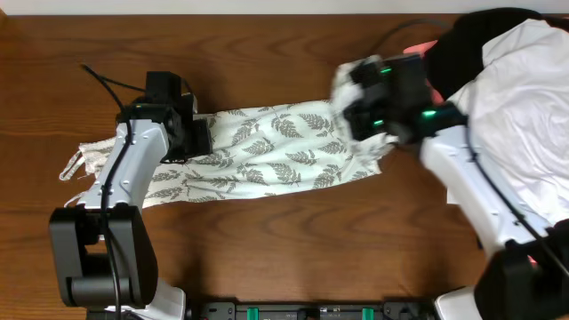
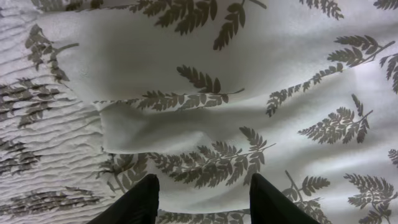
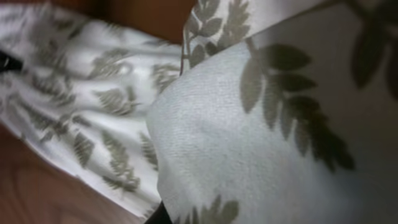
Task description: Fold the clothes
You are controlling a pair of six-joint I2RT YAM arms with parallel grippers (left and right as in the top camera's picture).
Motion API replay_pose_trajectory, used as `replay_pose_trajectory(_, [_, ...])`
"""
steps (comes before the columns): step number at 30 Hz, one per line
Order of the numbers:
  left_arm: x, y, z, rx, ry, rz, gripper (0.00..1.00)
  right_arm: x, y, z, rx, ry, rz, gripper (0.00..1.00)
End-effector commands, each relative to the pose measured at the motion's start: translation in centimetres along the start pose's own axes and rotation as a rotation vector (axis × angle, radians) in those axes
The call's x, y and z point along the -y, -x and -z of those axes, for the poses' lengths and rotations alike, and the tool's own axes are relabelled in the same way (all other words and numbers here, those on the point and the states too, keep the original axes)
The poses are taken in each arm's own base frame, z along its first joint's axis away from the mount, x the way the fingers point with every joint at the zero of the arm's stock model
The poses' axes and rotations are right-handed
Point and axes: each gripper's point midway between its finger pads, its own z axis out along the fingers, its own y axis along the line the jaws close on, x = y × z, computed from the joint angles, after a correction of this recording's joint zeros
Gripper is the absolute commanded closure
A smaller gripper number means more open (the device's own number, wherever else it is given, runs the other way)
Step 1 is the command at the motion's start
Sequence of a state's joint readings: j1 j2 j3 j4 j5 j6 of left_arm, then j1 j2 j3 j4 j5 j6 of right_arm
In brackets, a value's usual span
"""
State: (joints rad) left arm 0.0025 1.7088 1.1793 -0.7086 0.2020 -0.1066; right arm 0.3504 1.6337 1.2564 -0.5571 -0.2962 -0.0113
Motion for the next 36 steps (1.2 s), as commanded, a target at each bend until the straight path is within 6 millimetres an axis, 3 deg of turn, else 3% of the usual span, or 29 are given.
replay_pose_trajectory(1, [-0.3, -0.3, -0.4, -0.015, 0.018, -0.009, 0.52, -1.5, -0.8, -2.7, -0.043, -0.039, 0.054, 0.94])
replay_pose_trajectory(2, [-0.3, -0.3, -0.4, -0.016, 0.018, -0.009, 0.52, -2.1, -1.2, -3.5, -0.059, -0.03, 0.061, 0.9])
replay_pose_trajectory(4, [-0.3, -0.3, -0.4, -0.018, 0.018, -0.008, 0.52, -3.0, -2.2, -5.1, -0.095, -0.014, 0.072, 0.7])
replay_pose_trajectory(7, [-0.3, -0.3, -0.4, -0.018, 0.018, -0.009, 0.52, -3.5, -3.4, -6.5, -0.136, -0.005, 0.081, 0.6])
replay_pose_trajectory(10, [-0.3, -0.3, -0.4, -0.019, 0.018, -0.008, 0.52, -3.4, -3.6, -6.7, -0.144, -0.007, 0.077, 0.58])
replay_pose_trajectory(17, [-0.3, -0.3, -0.4, -0.019, 0.018, -0.008, 0.52, -1.7, -2.1, -4.8, -0.095, -0.034, 0.032, 0.59])
replay_pose_trajectory(21, [-0.3, -0.4, -0.4, -0.021, 0.019, -0.008, 0.52, 0.0, -2.2, -4.4, -0.096, -0.058, -0.042, 0.73])
replay_pose_trajectory(33, [-0.3, -0.4, -0.4, -0.022, 0.019, -0.008, 0.52, 1.5, -5.7, -7.4, -0.221, -0.077, -0.15, 0.75])
replay_pose_trajectory(36, [-0.3, -0.4, -0.4, -0.023, 0.019, -0.008, 0.52, 0.8, -7.4, -8.7, -0.28, -0.038, -0.161, 0.74])
